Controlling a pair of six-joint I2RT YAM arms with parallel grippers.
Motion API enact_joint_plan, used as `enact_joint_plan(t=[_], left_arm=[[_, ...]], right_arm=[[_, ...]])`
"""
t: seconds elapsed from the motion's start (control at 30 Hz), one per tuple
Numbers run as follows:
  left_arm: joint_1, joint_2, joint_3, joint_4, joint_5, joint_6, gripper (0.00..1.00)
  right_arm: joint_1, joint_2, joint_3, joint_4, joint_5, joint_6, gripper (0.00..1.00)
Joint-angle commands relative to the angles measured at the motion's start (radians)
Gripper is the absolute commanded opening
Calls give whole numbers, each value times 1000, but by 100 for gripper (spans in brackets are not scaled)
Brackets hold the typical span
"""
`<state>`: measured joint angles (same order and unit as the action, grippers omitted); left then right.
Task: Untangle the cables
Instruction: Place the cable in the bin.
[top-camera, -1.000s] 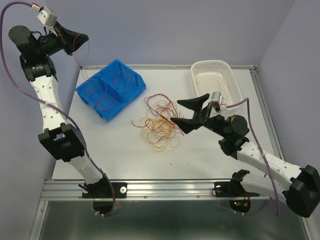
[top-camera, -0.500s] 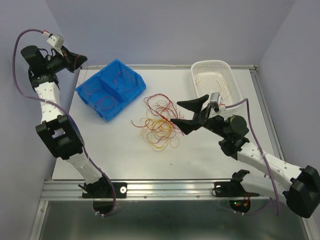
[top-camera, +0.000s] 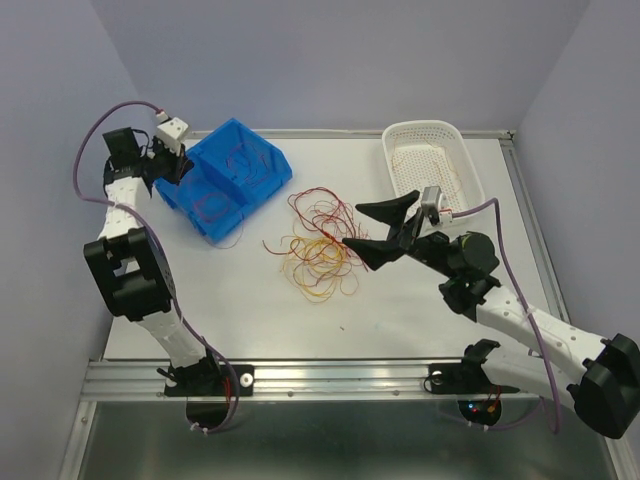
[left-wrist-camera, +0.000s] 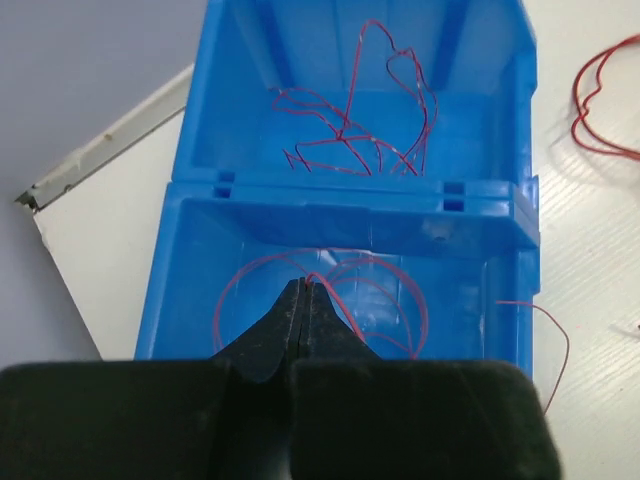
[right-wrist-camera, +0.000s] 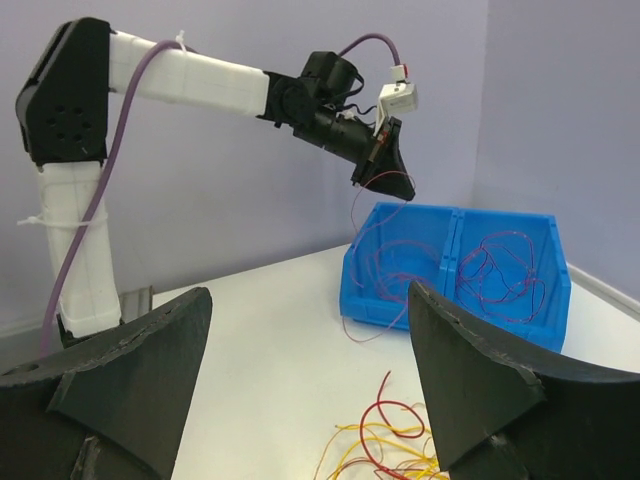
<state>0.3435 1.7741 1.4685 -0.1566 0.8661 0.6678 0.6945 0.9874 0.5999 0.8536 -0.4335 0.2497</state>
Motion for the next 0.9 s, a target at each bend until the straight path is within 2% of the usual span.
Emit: enact_joint_plan(t=[0.0, 0.23, 0.47, 0.6, 0.7, 0.73, 0.8, 0.87], left_arm=[[-78, -117, -62, -27, -301, 150, 0], [-107, -30, 12, -195, -473, 190, 0], [-141, 80, 64, -189, -559, 153, 0], [-192, 174, 143, -236, -682, 142, 0], [-212, 182, 177, -248, -716, 116, 21], [-215, 165, 179, -239, -722, 110, 33], [-216, 133, 182, -225, -749, 107, 45], [-221, 111, 187, -215, -777, 108, 47]], right_arm=[[4, -20, -28, 9, 19, -4, 84], [3, -13, -23, 5, 16, -1, 84], [3, -23, -38, 4, 19, -1, 84], [3, -10, -38, -8, 45, 3, 84], [4, 14, -35, -13, 49, 3, 83], [5, 20, -32, -16, 49, 2, 83], [4, 25, -29, -16, 47, 2, 83], [3, 30, -31, -16, 47, 0, 83]])
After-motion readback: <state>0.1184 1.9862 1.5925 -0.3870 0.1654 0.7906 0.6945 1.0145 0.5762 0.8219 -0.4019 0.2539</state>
